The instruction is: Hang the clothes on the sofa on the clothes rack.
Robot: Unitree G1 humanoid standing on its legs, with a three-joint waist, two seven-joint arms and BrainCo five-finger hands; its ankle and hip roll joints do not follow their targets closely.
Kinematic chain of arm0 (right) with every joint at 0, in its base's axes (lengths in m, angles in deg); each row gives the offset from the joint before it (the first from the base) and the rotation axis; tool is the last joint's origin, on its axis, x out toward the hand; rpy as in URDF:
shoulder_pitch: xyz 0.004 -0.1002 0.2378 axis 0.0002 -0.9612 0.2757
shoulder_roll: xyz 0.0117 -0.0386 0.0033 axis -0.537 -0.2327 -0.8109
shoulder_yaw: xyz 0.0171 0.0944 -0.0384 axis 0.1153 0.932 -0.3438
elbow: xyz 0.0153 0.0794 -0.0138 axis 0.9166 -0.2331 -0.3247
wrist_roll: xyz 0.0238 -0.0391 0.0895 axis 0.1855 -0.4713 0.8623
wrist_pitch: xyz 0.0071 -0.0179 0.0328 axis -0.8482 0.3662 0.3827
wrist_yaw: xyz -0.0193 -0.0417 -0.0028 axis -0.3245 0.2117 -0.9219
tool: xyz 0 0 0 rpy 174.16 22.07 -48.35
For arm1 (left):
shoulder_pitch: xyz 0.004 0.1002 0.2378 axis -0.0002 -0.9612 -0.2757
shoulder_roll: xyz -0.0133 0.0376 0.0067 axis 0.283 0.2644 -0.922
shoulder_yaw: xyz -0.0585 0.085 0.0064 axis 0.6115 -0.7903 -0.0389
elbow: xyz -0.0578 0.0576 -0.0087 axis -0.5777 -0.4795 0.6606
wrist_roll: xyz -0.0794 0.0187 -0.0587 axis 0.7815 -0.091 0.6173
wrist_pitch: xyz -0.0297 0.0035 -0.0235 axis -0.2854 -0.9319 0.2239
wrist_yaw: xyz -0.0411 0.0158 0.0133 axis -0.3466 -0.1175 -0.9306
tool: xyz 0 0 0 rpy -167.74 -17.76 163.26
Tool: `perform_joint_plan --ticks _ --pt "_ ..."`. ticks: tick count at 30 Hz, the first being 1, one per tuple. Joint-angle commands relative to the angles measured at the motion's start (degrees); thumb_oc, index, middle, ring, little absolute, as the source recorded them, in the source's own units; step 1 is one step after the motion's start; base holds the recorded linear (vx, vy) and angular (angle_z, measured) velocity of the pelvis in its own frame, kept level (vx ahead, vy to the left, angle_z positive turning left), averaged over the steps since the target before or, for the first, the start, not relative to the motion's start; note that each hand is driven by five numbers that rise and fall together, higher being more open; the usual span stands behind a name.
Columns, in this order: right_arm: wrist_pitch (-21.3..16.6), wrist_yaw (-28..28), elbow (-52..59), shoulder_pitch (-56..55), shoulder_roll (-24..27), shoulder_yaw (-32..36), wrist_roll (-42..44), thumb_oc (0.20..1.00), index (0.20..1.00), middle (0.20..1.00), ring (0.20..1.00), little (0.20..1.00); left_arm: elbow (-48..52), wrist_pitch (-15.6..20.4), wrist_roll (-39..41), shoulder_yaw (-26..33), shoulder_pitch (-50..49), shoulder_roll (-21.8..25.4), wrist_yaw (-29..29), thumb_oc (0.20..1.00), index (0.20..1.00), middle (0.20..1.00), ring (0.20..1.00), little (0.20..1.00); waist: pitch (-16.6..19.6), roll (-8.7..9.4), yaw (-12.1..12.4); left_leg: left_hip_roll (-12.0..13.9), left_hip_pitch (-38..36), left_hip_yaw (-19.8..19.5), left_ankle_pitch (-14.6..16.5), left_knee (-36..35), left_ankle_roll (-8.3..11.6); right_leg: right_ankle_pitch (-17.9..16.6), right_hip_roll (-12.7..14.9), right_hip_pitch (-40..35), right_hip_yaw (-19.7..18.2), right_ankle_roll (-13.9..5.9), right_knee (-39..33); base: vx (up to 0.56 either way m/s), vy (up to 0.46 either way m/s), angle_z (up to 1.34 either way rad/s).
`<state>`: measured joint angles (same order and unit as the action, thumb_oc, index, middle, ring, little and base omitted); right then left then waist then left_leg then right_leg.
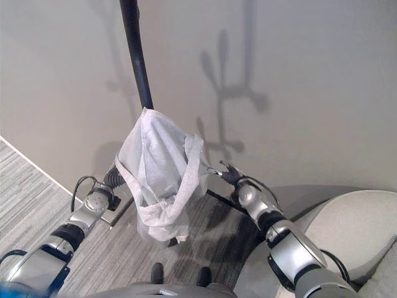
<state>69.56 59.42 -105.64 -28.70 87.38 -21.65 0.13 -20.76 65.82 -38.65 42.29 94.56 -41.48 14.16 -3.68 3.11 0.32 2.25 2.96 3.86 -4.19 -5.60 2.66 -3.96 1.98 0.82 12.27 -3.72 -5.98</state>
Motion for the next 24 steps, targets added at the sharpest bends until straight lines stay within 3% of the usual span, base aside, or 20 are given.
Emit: perform_joint_plan --ticks 1,15,20,24 --pt "1.21 -1.95 -4.27 -0.04 1.92 2.52 -2.69 1.0 1.0 1.0 1.0 1.0 -5.69 -0.65 -2.3 0.96 1.2 -0.56 -1.25 1.0 1.0 1.0 1.0 1.0 -1.98 0.09 0.96 2.06 -2.81 2.35 4.15 0.6 4.26 -0.33 7.95 1.03 1.9 -10.39 0.98 0.0 0.0 0.0" --pt "2.44 -1.44 -11.07 -16.75 -3.09 14.51 1.64 1.0 1.0 1.0 1.0 1.0 -18.03 -3.68 -6.05 9.17 -13.14 -7.17 -3.28 1.0 1.0 1.0 1.0 1.0 -1.38 -0.5 -0.89 1.91 -4.13 3.19 5.31 0.6 3.39 0.37 7.88 0.14 1.47 -9.98 0.98 0.03 0.014 -0.01" --pt "2.47 -0.5 -13.29 -20.44 -5.11 19.66 7.31 1.0 1.0 1.0 1.0 1.0 -22.21 -5.05 -0.25 14.73 -17.58 -10.25 -5.3 1.0 1.0 1.0 1.0 1.0 -0.61 -0.47 -1.1 1.88 -5.48 3.53 5.94 0.6 3.09 0.79 7.75 -0.93 1.27 -9.86 0.98 0.04 0.009 -0.01" --pt "2.39 0.23 -13.94 -21.63 -5.63 20.34 8.34 1.0 1.0 1.0 1.0 1.0 -22.71 -5.01 0.12 15.06 -18.62 -10.51 -6.37 1.0 1.0 1.0 1.0 1.0 -0.25 -0.44 -1.04 2.11 -6.32 3.65 6.3 0.6 3.08 1.11 7.65 -1.6 1.24 -9.79 0.98 0.03 0.004 -0.01"
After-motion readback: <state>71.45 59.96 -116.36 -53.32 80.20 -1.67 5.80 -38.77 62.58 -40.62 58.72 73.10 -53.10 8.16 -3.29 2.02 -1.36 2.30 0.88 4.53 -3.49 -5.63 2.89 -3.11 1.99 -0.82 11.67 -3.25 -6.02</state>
